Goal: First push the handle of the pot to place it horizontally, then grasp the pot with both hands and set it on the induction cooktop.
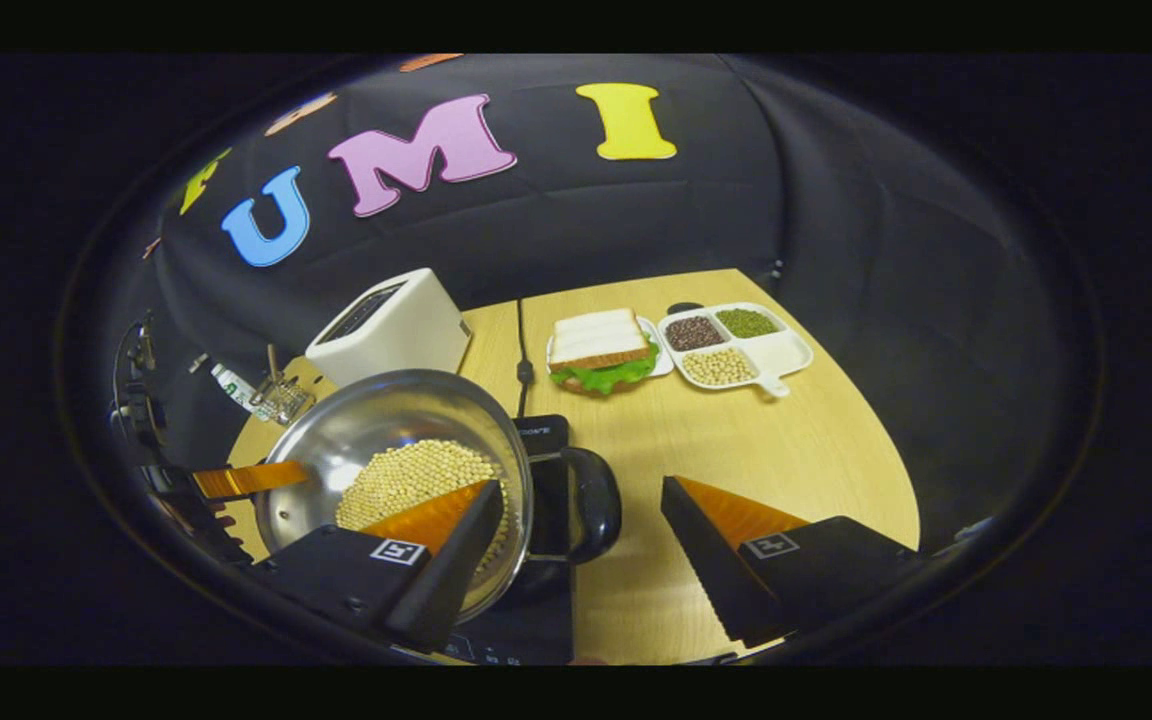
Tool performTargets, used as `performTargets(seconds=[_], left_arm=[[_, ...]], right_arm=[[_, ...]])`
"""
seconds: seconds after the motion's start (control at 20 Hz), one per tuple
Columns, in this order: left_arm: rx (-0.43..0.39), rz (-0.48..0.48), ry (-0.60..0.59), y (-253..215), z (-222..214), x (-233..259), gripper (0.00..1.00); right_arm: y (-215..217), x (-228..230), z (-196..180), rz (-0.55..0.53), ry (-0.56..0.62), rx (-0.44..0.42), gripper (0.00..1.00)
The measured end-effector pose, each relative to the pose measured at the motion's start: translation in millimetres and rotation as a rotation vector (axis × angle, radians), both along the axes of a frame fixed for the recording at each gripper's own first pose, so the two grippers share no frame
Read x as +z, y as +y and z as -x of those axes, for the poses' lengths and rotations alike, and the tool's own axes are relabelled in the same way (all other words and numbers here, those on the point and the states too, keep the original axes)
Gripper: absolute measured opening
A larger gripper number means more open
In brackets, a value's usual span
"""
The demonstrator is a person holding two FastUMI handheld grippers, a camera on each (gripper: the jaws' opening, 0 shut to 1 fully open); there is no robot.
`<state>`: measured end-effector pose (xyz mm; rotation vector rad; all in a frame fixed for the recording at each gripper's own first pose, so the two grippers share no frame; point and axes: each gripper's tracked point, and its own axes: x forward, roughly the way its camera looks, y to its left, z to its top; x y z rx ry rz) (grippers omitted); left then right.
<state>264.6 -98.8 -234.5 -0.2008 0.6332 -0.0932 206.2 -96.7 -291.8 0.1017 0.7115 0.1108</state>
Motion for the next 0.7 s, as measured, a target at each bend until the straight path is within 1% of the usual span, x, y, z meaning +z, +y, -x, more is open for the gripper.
performTargets(seconds=[0.15, 0.25, 0.45, 0.5, 0.55, 0.7], left_arm=[[0.003, 0.01, -0.054, 9.0, 8.7, 33.3, 0.95], [0.008, 0.007, -0.112, 17.4, 18.3, 61.4, 0.96], [-0.016, -0.044, -0.213, 29.5, 47.3, 101.2, 0.96], [-0.016, -0.054, -0.24, 33.0, 55.8, 112.5, 0.93], [-0.011, -0.057, -0.272, 35.8, 64.8, 124.0, 0.96], [0.027, -0.057, -0.373, 47.2, 95.3, 157.4, 0.96]], right_arm=[[0.2, 36.2, 3.5, 0.025, -0.103, -0.014, 0.99], [3.7, 65.5, 9.2, 0.03, -0.171, -0.027, 0.99], [8.7, 116.9, 25.8, 0.079, -0.304, -0.044, 0.99], [9.5, 131.9, 33.8, 0.092, -0.342, -0.051, 0.99], [11.5, 144.3, 41.4, 0.097, -0.376, -0.054, 0.99], [20.0, 180.2, 64.6, 0.106, -0.487, -0.047, 0.99]])
